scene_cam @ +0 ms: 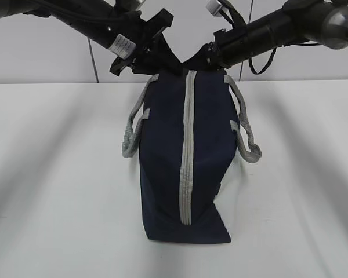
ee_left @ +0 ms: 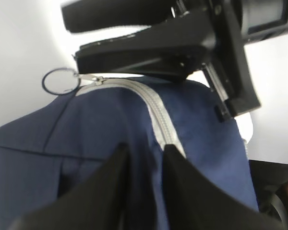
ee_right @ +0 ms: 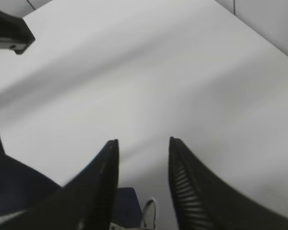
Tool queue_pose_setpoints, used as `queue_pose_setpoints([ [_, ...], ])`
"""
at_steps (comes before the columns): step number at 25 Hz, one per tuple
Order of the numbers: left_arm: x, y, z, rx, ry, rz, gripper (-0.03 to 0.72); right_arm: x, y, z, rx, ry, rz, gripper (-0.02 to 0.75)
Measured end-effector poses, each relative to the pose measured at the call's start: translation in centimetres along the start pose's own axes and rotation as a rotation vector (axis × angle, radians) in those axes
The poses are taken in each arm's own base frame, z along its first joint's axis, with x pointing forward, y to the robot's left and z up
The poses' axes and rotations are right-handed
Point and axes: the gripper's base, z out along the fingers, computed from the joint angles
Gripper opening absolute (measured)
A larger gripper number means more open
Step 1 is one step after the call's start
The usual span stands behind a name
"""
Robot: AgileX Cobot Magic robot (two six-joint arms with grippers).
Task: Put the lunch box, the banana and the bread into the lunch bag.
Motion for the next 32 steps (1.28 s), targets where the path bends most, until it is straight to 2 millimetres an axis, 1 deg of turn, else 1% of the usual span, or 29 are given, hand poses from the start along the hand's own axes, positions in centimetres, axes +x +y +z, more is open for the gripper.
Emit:
queue_pose_setpoints([
  [1, 0.0, 0.0, 0.0, -0.003, 0.0, 0.003, 0.193, -0.2, 0.0, 0.0, -0.001, -0.013, 0.004, 0.271],
  [4, 0.0, 0.0, 0.0, -0.01, 0.002, 0.006, 0.351, -0.9, 0.0, -0.4, 0.004, -0.046, 0.011, 0.413],
  [6, 0.0, 0.1, 0.0, -0.011, 0.002, 0.007, 0.409, -1.4, -0.1, -1.0, 0.014, -0.061, 0.038, 0.444],
  [7, 0.0, 0.1, 0.0, -0.012, 0.002, 0.007, 0.424, -1.7, -0.2, -1.4, 0.023, -0.071, 0.062, 0.453],
  [10, 0.0, 0.0, -0.2, -0.025, 0.001, 0.019, 0.442, -2.7, -0.4, -2.6, 0.043, -0.1, 0.172, 0.463],
  [13, -0.1, -0.5, -1.2, -0.074, -0.017, 0.06, 0.447, -3.0, -0.9, -3.9, 0.065, -0.123, 0.29, 0.468],
  [16, -0.2, -1.3, -2.7, -0.139, -0.044, 0.089, 0.447, -2.3, -1.6, -4.8, 0.102, -0.096, 0.485, 0.468],
  [17, -0.2, -1.6, -3.3, -0.167, -0.05, 0.094, 0.447, -1.9, -1.8, -5.0, 0.133, -0.062, 0.558, 0.469],
  [19, -0.1, -1.8, -4.5, -0.249, -0.06, 0.09, 0.447, -1.4, -2.0, -5.5, 0.195, -0.004, 0.633, 0.469],
  [20, -0.1, -1.9, -5.1, -0.294, -0.065, 0.093, 0.447, -1.6, -1.9, -5.9, 0.224, 0.014, 0.665, 0.469],
  [23, 0.2, -1.9, -6.7, -0.416, -0.069, 0.072, 0.447, -2.5, -1.0, -7.5, 0.322, 0.061, 0.724, 0.469],
  [24, 0.3, -2.1, -7.2, -0.443, -0.069, 0.068, 0.447, -3.2, -0.4, -8.4, 0.371, 0.074, 0.737, 0.469],
  [26, 0.6, -2.4, -8.3, -0.497, -0.07, 0.06, 0.447, -3.7, 0.5, -10.0, 0.471, 0.121, 0.763, 0.469],
  [28, 0.9, -3.0, -9.3, -0.531, -0.071, 0.055, 0.447, -4.0, 2.0, -11.6, 0.537, 0.16, 0.774, 0.469],
  [29, 1.0, -3.4, -9.8, -0.543, -0.075, 0.056, 0.447, -3.9, 2.5, -11.9, 0.549, 0.18, 0.782, 0.469],
  [32, 1.6, -5.0, -10.9, -0.571, -0.081, 0.073, 0.447, -2.5, 4.3, -12.2, 0.545, 0.254, 0.824, 0.469],
])
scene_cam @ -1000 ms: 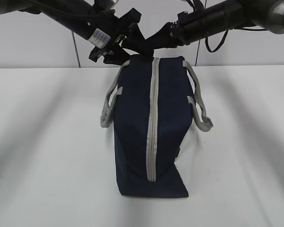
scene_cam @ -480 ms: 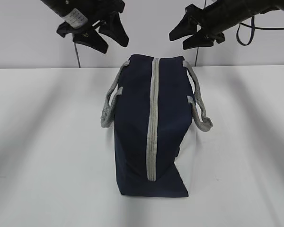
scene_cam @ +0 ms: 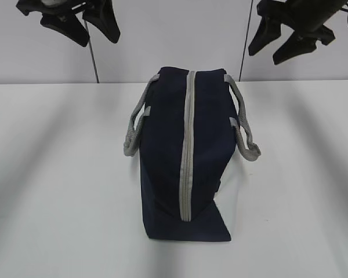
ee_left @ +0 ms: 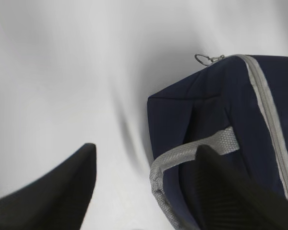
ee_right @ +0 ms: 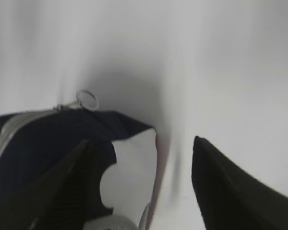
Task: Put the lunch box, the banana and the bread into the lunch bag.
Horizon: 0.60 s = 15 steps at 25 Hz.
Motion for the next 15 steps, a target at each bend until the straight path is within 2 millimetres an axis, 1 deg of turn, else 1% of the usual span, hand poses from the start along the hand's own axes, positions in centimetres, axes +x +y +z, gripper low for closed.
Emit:
queue_pose_setpoints([
  [3, 0.8, -1.0, -1.7, -0.044, -0.017, 0.024, 0.447, 2.3, 0.2, -0.3, 0.0, 0.066, 0.015, 0.469],
  [5, 1.7, -1.3, -2.6, -0.078, -0.016, 0.034, 0.447, 3.9, 0.6, -1.2, -0.001, 0.091, 0.015, 0.469],
  [9, 4.6, -1.4, -4.7, -0.1, 0.01, 0.042, 0.447, 7.6, 2.0, -4.5, 0.0, 0.102, -0.004, 0.469],
  [13, 8.7, -0.7, -7.1, -0.144, 0.009, 0.049, 0.443, 12.6, 3.6, -8.6, 0.024, 0.084, -0.032, 0.469],
  [15, 11.0, -0.4, -8.2, -0.153, 0.002, 0.053, 0.433, 15.0, 4.0, -10.0, 0.048, 0.067, -0.046, 0.469],
])
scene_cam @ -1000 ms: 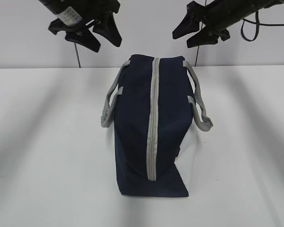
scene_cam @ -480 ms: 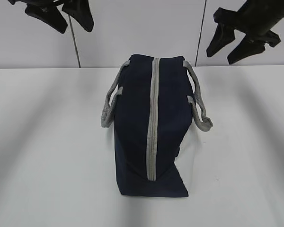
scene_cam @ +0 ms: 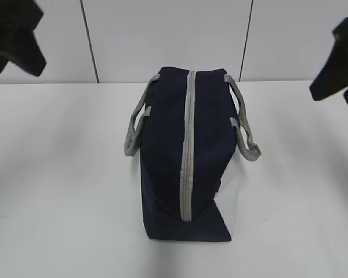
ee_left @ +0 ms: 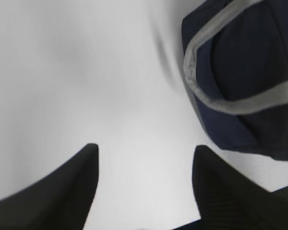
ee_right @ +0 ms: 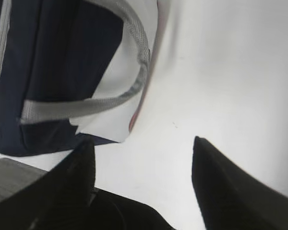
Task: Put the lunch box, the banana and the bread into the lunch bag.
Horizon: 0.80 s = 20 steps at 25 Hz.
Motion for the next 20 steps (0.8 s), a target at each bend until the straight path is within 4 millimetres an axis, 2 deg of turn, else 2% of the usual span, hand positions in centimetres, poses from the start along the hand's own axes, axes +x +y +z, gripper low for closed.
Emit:
queue_pose_setpoints([
  [4, 4.5, 0.5, -1.6, 0.003, -0.026, -0.003, 0.424, 5.4, 1.1, -3.2, 0.068, -0.101, -0.045, 0.469],
  [12, 12.6, 1.5, -3.2, -0.007, -0.057, -0.002, 0.424, 16.0, 2.8, -6.6, 0.125, -0.318, -0.049, 0.469],
  [17, 17.4, 2.1, -3.8, -0.005, -0.098, -0.001, 0.424, 22.4, 3.5, -7.2, 0.135, -0.426, -0.061, 0.469],
  [20, 20.3, 2.4, -3.5, -0.005, -0.12, -0.001, 0.424, 25.7, 3.5, -6.7, 0.146, -0.474, -0.065, 0.469],
])
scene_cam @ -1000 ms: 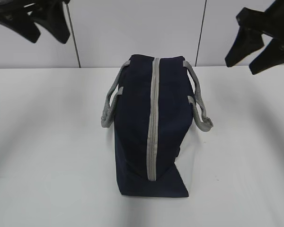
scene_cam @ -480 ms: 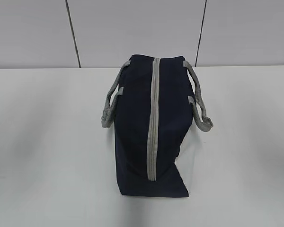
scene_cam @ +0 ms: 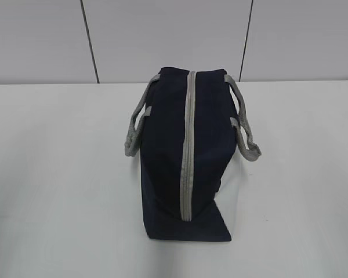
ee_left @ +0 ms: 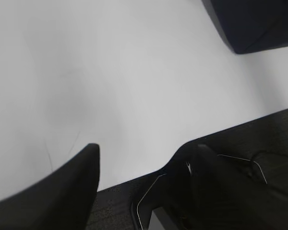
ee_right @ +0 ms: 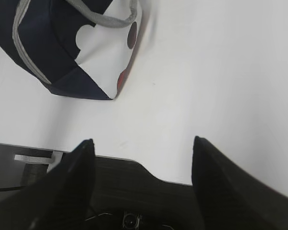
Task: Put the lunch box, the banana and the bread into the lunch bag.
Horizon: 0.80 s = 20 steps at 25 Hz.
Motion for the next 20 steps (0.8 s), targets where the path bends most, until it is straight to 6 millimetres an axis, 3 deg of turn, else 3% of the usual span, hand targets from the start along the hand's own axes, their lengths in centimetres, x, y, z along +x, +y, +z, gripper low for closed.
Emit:
queue_pose_setpoints([
  [7, 5.4, 0.8, 0.7, -0.013, -0.057, 0.006, 0.424, 3.9, -0.4, -1.3, 0.08, -0.129, -0.047, 0.469],
  [12, 6.3, 1.1, -0.1, -0.021, -0.18, 0.012, 0.424, 5.0, -1.9, -0.1, 0.218, -0.081, -0.072, 0.469],
  [20, 6.4, 1.1, -0.1, -0.022, -0.192, 0.013, 0.424, 4.7, -2.5, 1.2, 0.248, -0.138, -0.083, 0.469],
])
